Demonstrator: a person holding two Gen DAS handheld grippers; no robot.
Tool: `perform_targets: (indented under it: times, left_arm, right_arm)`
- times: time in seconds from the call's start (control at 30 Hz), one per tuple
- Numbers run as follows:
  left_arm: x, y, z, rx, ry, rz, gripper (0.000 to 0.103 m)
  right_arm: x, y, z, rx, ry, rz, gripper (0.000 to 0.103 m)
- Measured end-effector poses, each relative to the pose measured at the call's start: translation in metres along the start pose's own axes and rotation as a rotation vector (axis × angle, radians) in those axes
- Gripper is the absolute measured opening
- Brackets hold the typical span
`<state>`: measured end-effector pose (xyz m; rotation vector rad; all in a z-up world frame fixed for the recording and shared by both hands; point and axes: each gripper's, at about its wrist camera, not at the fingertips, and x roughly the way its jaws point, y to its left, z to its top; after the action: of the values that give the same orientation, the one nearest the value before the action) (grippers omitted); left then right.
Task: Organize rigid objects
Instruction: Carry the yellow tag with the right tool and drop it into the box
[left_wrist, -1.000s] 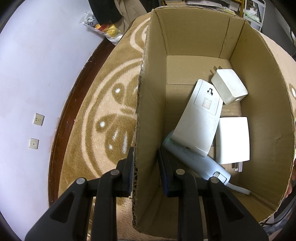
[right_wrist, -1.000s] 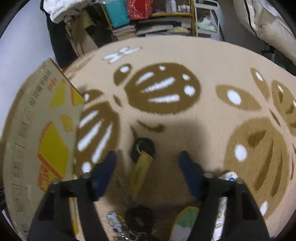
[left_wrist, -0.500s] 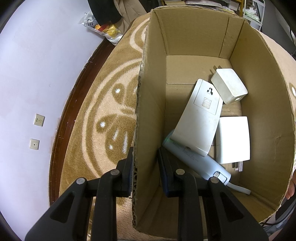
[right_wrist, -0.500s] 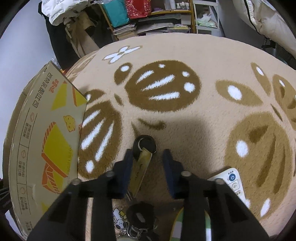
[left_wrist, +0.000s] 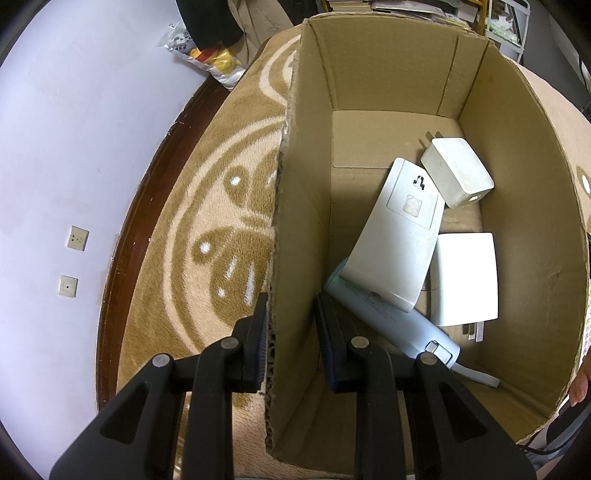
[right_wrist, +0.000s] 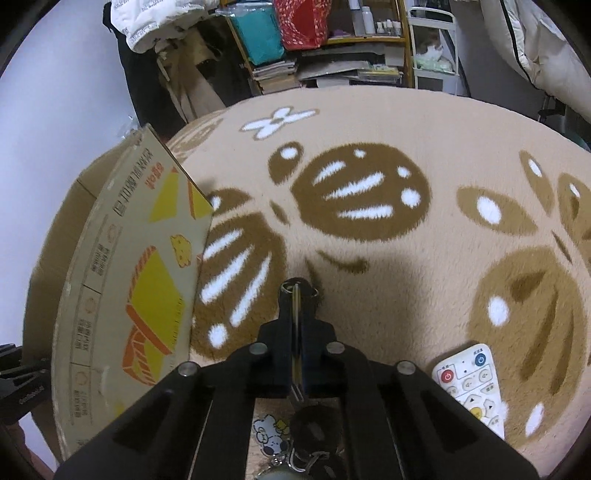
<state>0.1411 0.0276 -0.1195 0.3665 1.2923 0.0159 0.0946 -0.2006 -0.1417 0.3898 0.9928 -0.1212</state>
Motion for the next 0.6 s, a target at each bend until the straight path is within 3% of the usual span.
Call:
perform_targets:
  times: [0.6]
  left_arm:
    - [-0.001,0.005,0.001,-0.008,-0.001,-0.013,0.024]
  right_arm:
    - [-0.006,-0.012,0.007,0.051,-0.017,0.072,0.004]
